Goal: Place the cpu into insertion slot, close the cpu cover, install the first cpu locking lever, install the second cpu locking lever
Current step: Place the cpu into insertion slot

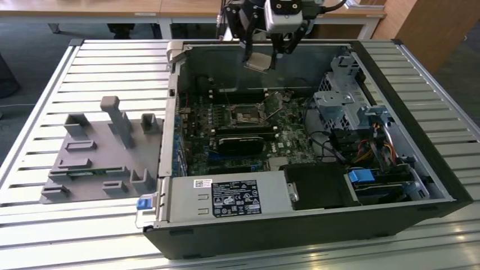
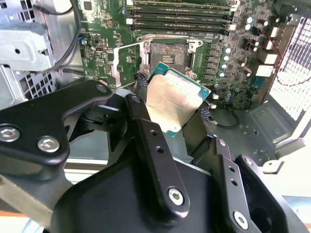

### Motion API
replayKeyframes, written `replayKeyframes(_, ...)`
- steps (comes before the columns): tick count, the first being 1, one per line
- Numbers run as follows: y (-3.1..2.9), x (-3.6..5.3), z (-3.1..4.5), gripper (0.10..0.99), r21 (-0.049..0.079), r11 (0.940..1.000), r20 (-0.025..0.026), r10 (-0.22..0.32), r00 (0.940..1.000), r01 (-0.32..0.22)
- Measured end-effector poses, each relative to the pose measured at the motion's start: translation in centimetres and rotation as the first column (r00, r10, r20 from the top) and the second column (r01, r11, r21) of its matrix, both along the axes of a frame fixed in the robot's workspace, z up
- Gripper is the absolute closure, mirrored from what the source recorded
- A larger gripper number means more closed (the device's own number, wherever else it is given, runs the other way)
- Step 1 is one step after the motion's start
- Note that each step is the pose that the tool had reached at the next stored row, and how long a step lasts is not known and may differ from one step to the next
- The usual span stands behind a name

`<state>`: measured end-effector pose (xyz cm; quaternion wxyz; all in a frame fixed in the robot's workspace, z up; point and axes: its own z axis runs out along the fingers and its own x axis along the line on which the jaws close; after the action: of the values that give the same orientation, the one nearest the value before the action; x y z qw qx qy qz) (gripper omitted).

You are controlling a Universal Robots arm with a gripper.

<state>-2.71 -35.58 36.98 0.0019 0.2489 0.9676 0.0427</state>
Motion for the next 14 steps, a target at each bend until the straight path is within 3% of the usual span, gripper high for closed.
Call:
replayKeyframes(7,0.00,0.00,-0.07,0.549,-0.001,0.9971,0.0000,-0.076,0.9971,0.076)
replayKeyframes(14,0.00,0.00,-0.13,0.549,-0.001,0.9905,0.0000,-0.137,0.9905,0.137)
